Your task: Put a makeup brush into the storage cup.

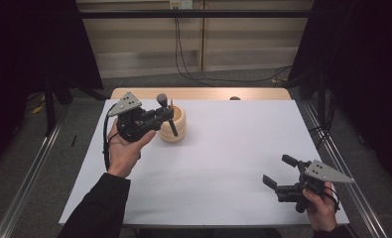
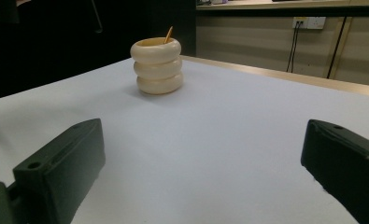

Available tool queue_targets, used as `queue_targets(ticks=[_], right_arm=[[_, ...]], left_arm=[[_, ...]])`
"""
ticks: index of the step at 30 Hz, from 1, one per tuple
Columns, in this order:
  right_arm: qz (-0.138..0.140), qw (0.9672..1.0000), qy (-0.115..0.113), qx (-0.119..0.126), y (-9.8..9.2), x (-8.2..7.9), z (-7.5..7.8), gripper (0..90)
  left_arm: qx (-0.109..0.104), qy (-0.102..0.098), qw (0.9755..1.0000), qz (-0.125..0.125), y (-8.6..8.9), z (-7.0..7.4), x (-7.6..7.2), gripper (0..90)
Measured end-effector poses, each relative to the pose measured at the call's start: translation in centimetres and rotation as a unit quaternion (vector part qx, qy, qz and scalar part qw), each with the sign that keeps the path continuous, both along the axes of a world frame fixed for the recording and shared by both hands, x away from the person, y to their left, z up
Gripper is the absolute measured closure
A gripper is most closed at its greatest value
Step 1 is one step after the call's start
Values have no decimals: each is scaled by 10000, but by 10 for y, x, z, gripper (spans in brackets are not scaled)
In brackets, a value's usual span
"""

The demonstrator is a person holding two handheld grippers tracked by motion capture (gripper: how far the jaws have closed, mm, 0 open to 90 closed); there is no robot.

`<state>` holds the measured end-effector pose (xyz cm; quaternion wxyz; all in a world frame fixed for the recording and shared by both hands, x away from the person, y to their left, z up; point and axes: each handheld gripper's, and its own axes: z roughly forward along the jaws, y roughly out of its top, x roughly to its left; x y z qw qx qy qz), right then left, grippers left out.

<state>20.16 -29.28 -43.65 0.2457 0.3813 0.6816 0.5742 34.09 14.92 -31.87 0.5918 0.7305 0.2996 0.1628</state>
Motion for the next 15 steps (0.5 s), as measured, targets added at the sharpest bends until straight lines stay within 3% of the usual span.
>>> queue_targets(ticks=[3, 6, 7, 10, 15], right_arm=[[17, 10000, -9, -5, 0, 0, 1, 0], [-8, 10000, -3, 19, 0, 0, 0, 0], [-4, 10000, -2, 19, 0, 0, 0, 0], [13, 10000, -6, 7, 0, 0, 0, 0], [31, 10000, 7, 4, 1, 0, 0, 0]], left_arm=[[79, -57, 9999, 90, 3, 5, 8, 776], [-26, -64, 10000, 55, 7, 8, 15, 776], [59, -56, 9999, 143, 8, 9, 17, 776], [-38, -31, 9999, 110, 10, 9, 24, 776], [-35, 41, 9995, 311, 8, 5, 34, 776]])
